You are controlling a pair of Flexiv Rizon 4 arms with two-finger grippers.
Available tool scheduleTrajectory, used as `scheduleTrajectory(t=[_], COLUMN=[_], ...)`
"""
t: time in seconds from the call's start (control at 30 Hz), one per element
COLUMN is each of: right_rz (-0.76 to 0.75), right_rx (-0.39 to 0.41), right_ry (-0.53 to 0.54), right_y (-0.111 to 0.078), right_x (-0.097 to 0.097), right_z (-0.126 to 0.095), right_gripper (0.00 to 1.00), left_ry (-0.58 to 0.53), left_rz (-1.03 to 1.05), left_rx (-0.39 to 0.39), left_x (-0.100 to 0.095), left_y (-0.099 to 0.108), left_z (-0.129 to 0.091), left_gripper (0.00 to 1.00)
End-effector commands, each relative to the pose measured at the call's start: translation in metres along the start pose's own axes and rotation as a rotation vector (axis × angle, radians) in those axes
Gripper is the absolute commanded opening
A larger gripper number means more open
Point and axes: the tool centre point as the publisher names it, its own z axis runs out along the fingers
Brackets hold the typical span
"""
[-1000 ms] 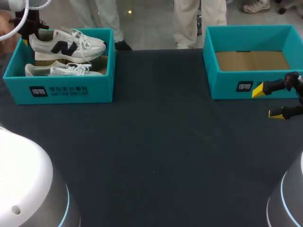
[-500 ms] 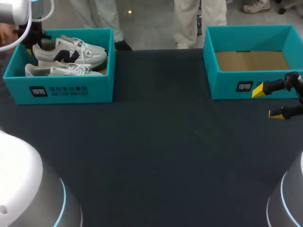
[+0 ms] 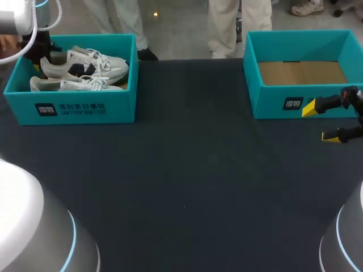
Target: Take the shoe out of the shoebox, open the shoe tongue, remove and reinsert the insole, then place the shoe into the shoebox
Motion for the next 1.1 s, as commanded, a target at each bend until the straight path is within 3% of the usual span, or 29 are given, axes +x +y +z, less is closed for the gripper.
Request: scheduleTrajectory(t=[0.03,0.07,0.13,0.17,0.2,1.1], right_rz=[0.001,0.001,0.001,0.001,0.001,0.001], right_rx=[-0.003,-0.003,-0.003,-0.003,-0.003,-0.003], right_ry=[-0.002,-0.002,-0.002,-0.002,-0.002,-0.002], right_y=[-0.002,-0.002,-0.002,-0.002,-0.002,-0.002], right_x=[0.0,0.0,0.0,0.0,0.0,0.0], right_z=[0.0,0.0,0.0,0.0,0.0,0.0], right_gripper=[1.0,1.0,1.0,1.0,1.0,1.0], left_ry=[0.0,0.001,0.004,0.003,0.001,-0.132], left_rz=[0.002,0.002,0.007,0.008,0.01,0.035], left_rx=[0.009,0.009,0.008,0.009,0.012,0.022], left_x=[0.0,0.0,0.0,0.0,0.0,0.0], left_y=[0.007,0.007,0.006,0.006,0.005,-0.029], left_z=[0.002,0.003,0.002,0.001,0.0,-0.085], left_gripper=[0.04,0.19,0.69,0.88,1.0,1.0])
